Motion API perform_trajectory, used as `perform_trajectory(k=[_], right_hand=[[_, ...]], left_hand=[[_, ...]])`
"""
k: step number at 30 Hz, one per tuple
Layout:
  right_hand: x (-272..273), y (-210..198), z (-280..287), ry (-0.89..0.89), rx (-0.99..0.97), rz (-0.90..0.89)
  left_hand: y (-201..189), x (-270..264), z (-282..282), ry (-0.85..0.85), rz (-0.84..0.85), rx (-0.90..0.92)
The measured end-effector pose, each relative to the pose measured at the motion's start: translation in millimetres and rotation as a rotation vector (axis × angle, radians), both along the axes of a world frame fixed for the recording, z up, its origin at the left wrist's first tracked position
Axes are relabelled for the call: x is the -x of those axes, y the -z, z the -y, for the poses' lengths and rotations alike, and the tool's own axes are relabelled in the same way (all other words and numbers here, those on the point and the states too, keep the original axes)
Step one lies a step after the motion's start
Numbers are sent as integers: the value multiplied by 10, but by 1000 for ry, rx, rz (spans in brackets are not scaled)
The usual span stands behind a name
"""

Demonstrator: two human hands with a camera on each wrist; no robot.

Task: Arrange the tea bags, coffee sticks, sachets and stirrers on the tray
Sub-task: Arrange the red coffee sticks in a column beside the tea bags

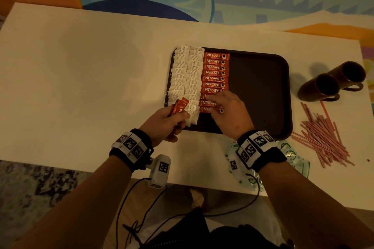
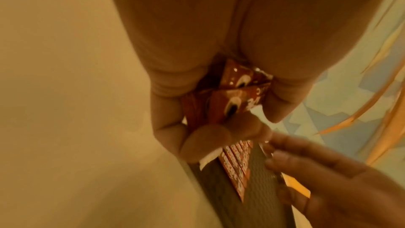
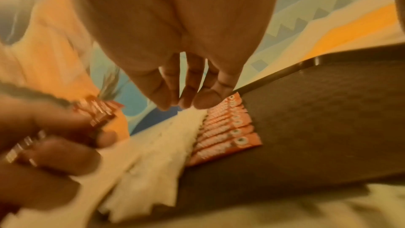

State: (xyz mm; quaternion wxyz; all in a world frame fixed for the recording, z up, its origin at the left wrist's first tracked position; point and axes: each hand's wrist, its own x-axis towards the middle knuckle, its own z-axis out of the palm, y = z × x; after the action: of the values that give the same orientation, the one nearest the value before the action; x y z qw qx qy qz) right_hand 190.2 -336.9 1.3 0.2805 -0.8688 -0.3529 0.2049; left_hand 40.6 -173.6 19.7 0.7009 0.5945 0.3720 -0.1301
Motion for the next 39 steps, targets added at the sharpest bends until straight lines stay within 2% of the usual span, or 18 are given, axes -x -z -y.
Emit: perform_trajectory(k=[3, 7, 12, 16, 18, 20, 25, 28, 34, 37, 39], right_hand=[[63, -204, -128, -24, -168, -191], [72, -344, -188, -16, -188, -383], [-50, -372, -34, 103, -280, -483], [-161, -470, 123, 309, -437, -644], [-198, -477, 171, 318, -435, -611], [-209, -441, 187, 232, -390, -510], [-107, -396, 112, 126, -372, -520], [-81, -381, 120, 144, -394, -537], [-127, -287, 346, 154, -239, -613], [-147, -206, 457, 239, -164, -588], [-157, -112, 480, 296, -40, -494]], left_hand=[[-63, -52, 72, 97, 27, 40], [-95, -91, 107, 168, 36, 88], [-108, -93, 110, 182, 28, 99], [-70, -69, 75, 123, 6, 48], [-49, -93, 51, 37, -8, -4], [-68, -163, 63, -15, 20, -50], [-165, -391, 182, 45, 104, -100], [-171, -464, 220, 40, 127, -115], [-104, -464, 224, -168, 114, -71], [-17, -371, 205, -79, 33, -120], [57, -298, 183, -56, -4, -175]])
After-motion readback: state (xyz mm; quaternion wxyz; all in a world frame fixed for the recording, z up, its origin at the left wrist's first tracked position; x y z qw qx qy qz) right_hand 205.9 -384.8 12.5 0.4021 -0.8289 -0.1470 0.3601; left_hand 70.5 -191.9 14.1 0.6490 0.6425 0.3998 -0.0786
